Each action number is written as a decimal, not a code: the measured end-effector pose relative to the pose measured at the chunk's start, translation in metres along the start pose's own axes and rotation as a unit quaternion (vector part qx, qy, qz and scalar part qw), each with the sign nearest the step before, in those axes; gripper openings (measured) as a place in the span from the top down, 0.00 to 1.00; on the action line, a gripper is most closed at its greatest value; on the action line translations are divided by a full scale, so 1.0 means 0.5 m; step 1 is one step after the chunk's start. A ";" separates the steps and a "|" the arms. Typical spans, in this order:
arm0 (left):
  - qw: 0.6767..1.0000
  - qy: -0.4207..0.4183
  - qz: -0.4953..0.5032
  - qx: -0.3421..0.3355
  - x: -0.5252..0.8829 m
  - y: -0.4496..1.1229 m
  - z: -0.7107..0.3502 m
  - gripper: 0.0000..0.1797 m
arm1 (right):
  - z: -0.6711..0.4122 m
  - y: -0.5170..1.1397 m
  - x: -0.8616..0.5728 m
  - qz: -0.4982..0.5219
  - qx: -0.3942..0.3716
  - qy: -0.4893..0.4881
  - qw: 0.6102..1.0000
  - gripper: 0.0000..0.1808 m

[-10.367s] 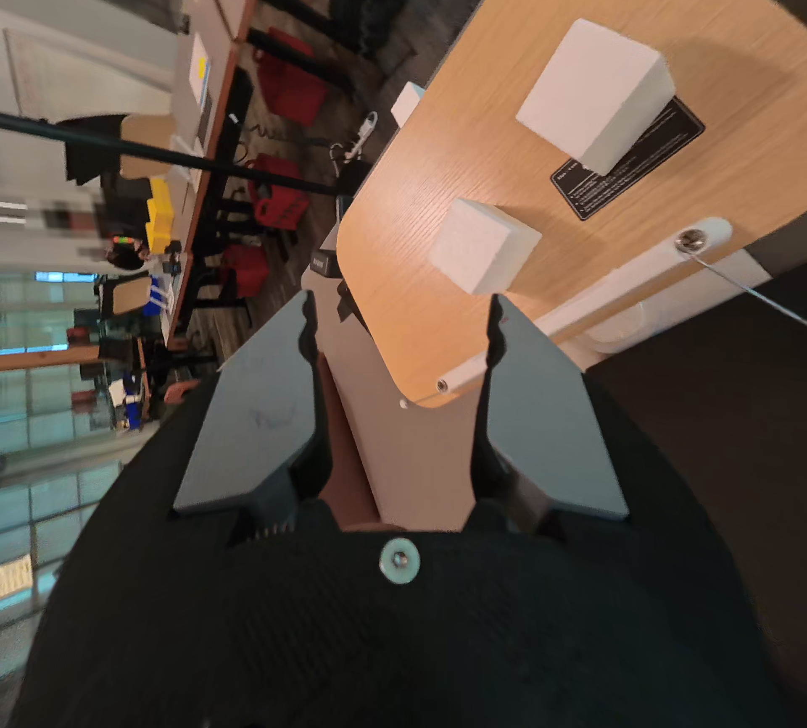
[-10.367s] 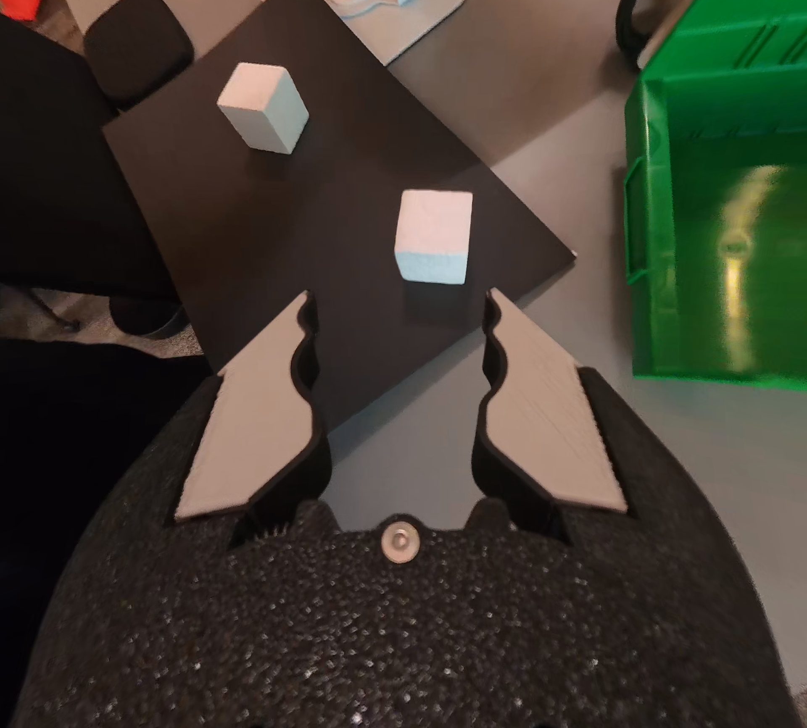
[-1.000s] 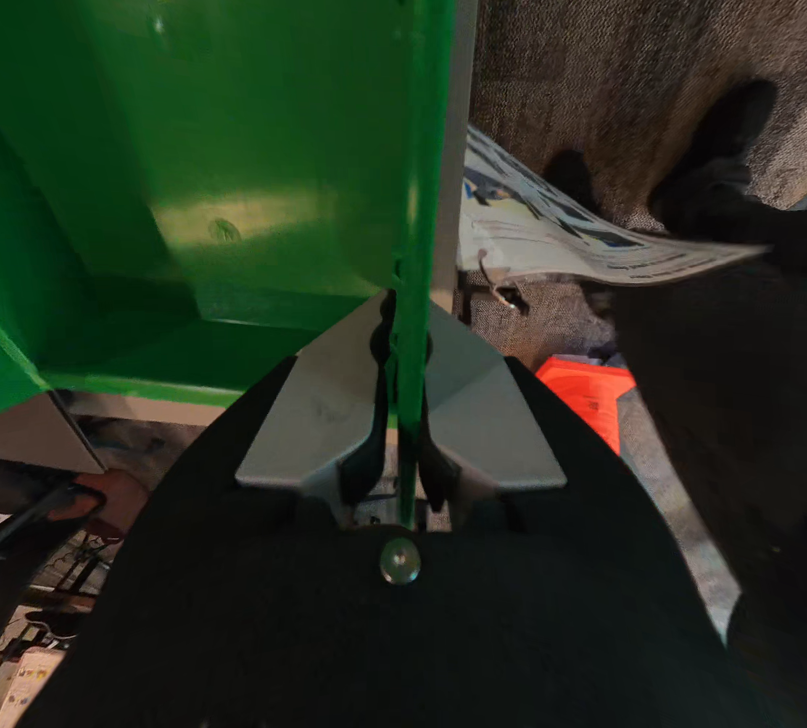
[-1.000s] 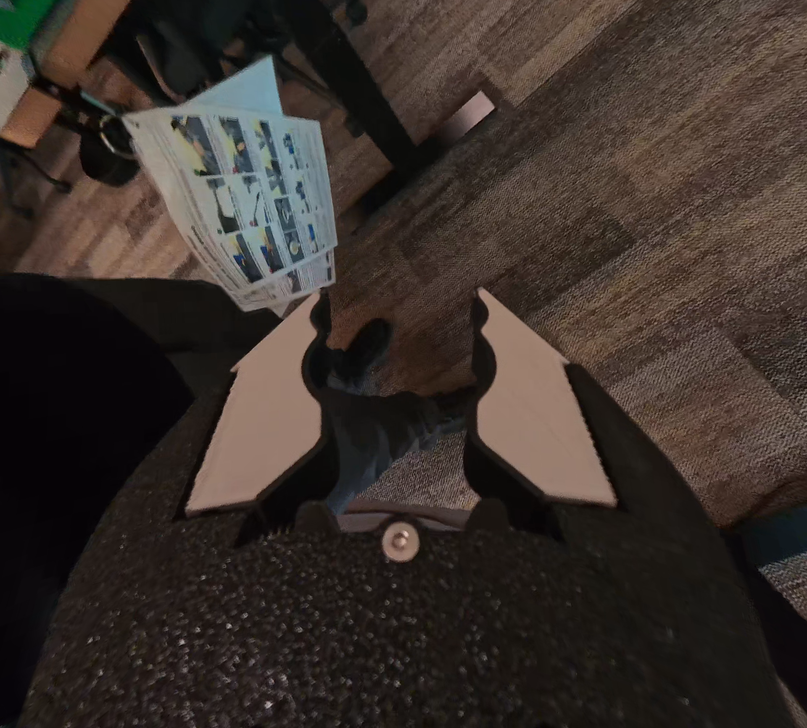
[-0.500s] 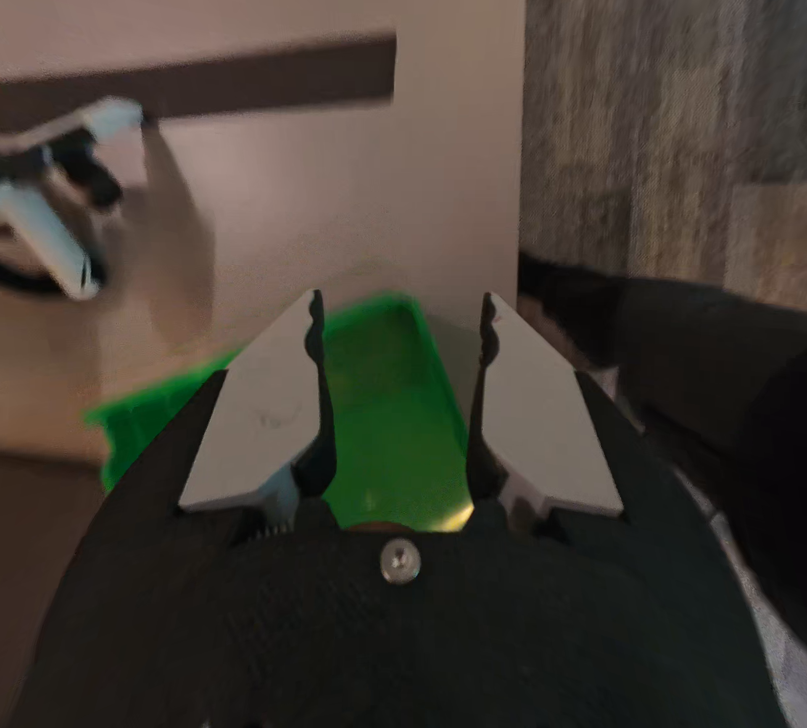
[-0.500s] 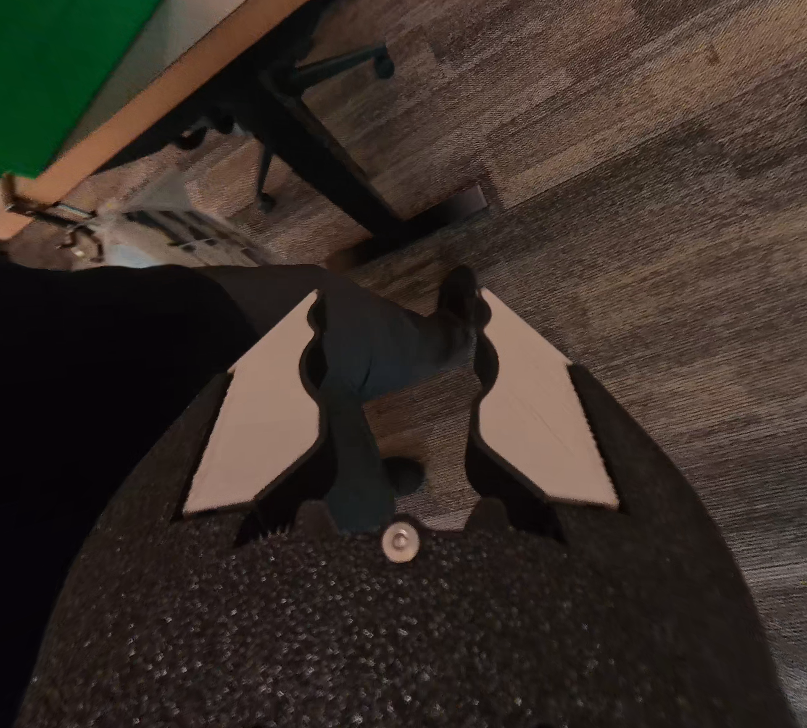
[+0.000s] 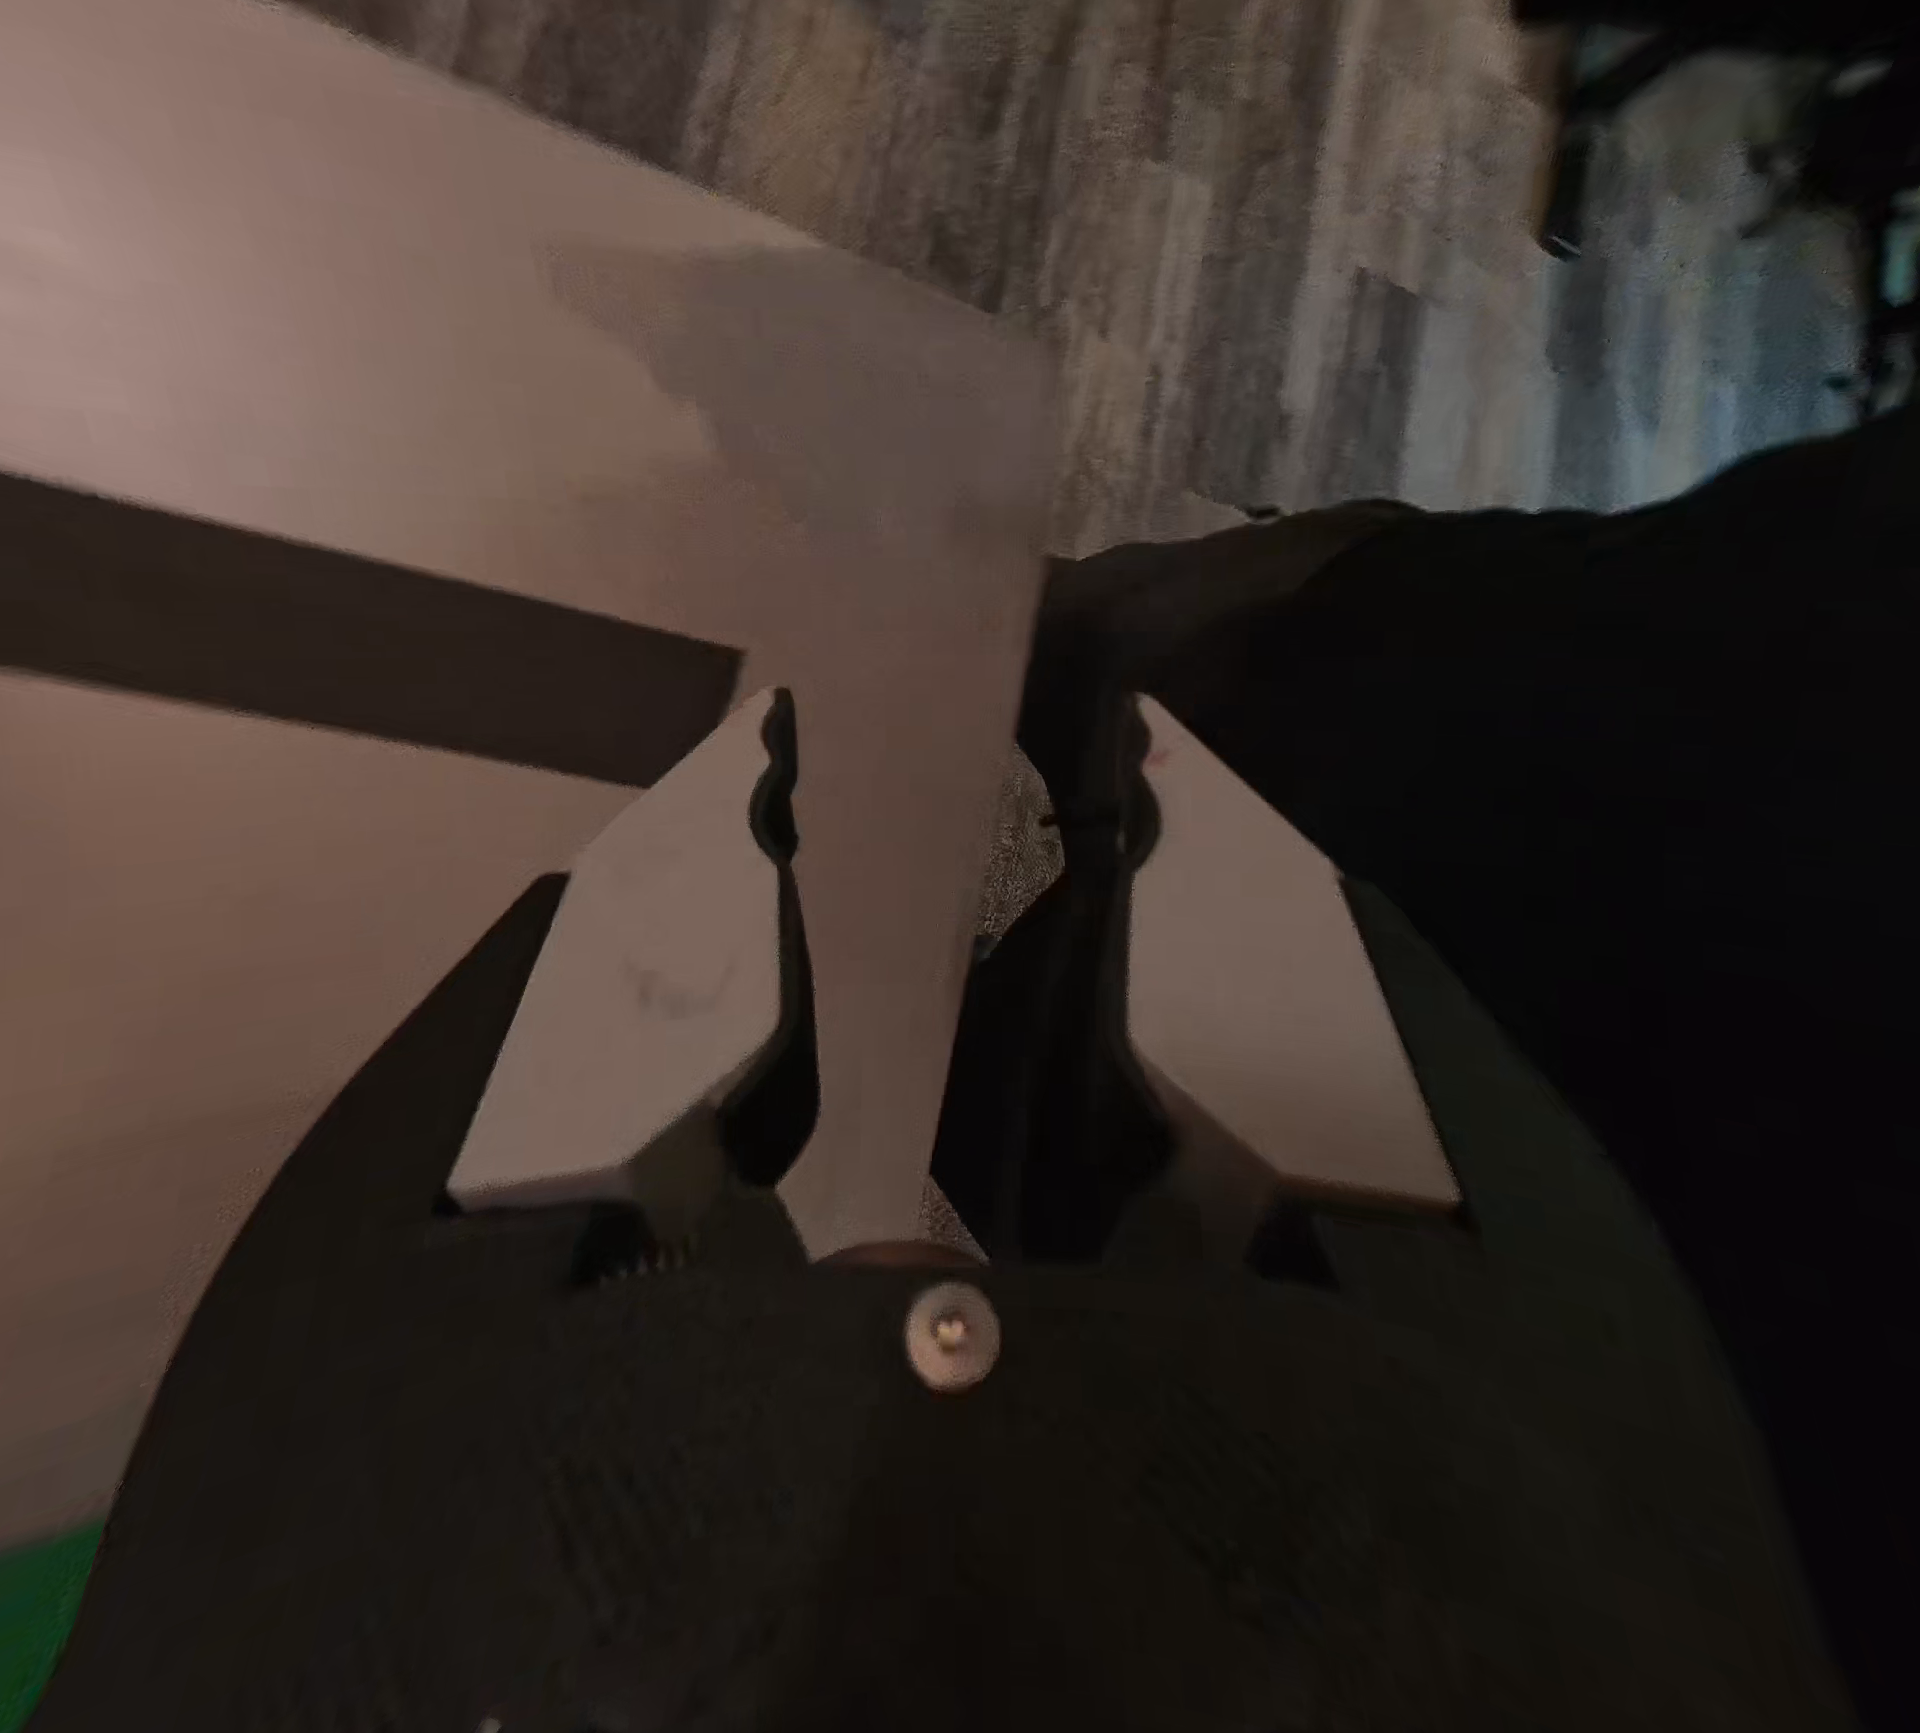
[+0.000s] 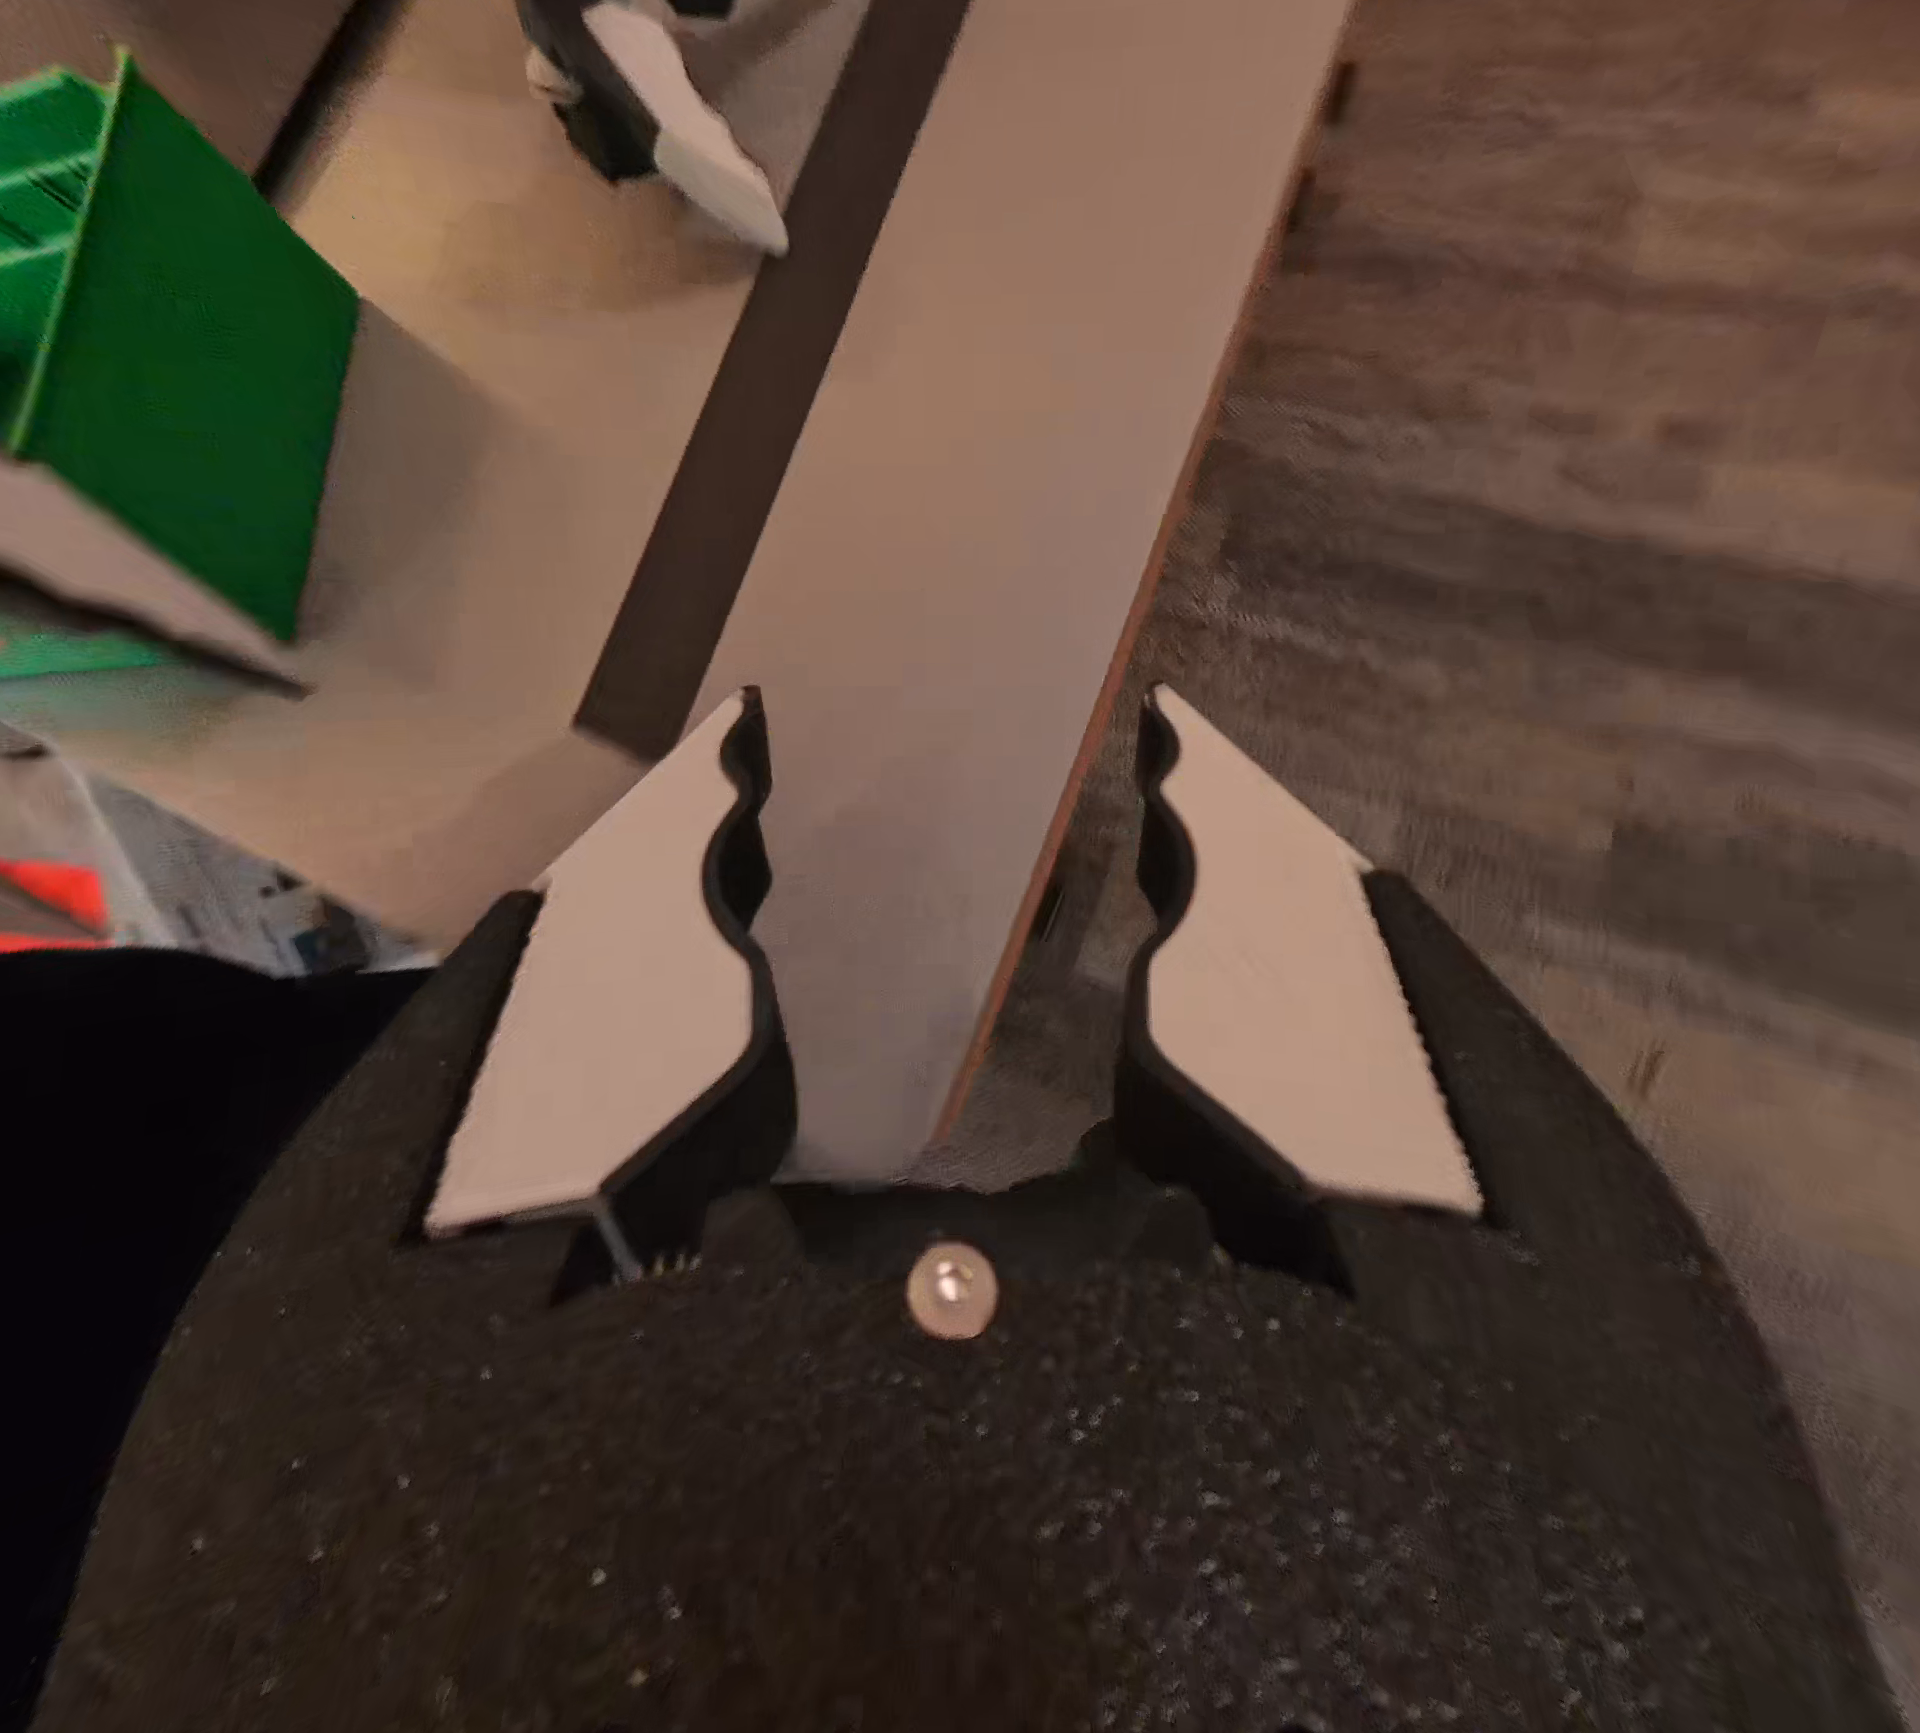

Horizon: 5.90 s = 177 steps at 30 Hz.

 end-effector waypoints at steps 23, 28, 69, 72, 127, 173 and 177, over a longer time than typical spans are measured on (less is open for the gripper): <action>0.814 -0.501 -0.286 -0.075 -0.052 0.074 -0.139 0.67 | -0.749 0.940 -0.309 0.009 0.061 -0.129 0.990 0.67; 0.803 -0.521 -0.278 -0.088 -0.076 0.084 -0.111 0.67 | -0.722 0.920 -0.306 -0.073 0.052 -0.150 0.985 0.67; 0.650 -0.386 -0.599 -0.261 -0.725 -0.278 0.778 0.68 | -0.218 0.084 1.289 -0.600 0.016 -0.424 0.678 0.67; 0.634 -0.402 -0.615 -0.242 -0.759 -0.317 0.889 0.68 | -0.195 0.132 1.469 -0.650 0.017 -0.391 0.651 0.67; 0.789 0.558 -0.251 -0.064 0.575 -1.377 0.889 0.64 | -0.738 0.823 1.610 -0.550 0.048 -0.009 0.834 0.68; 0.837 0.530 0.127 -0.053 1.345 -1.225 0.266 0.62 | -1.234 0.513 0.599 0.304 -0.070 0.139 0.940 0.69; 0.826 0.542 0.151 -0.038 1.360 -1.197 0.241 0.62 | -1.226 0.531 0.595 0.298 -0.022 0.139 0.944 0.69</action>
Point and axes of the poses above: each gripper's, where its closed fingertips meet, y out along the fingers, z out of its underside, x = y × z across the jaws, the point moved 10 cm from there along -y, back along the fingers, and after that the axes turned 5 degrees about z, right-handed, at the moved point
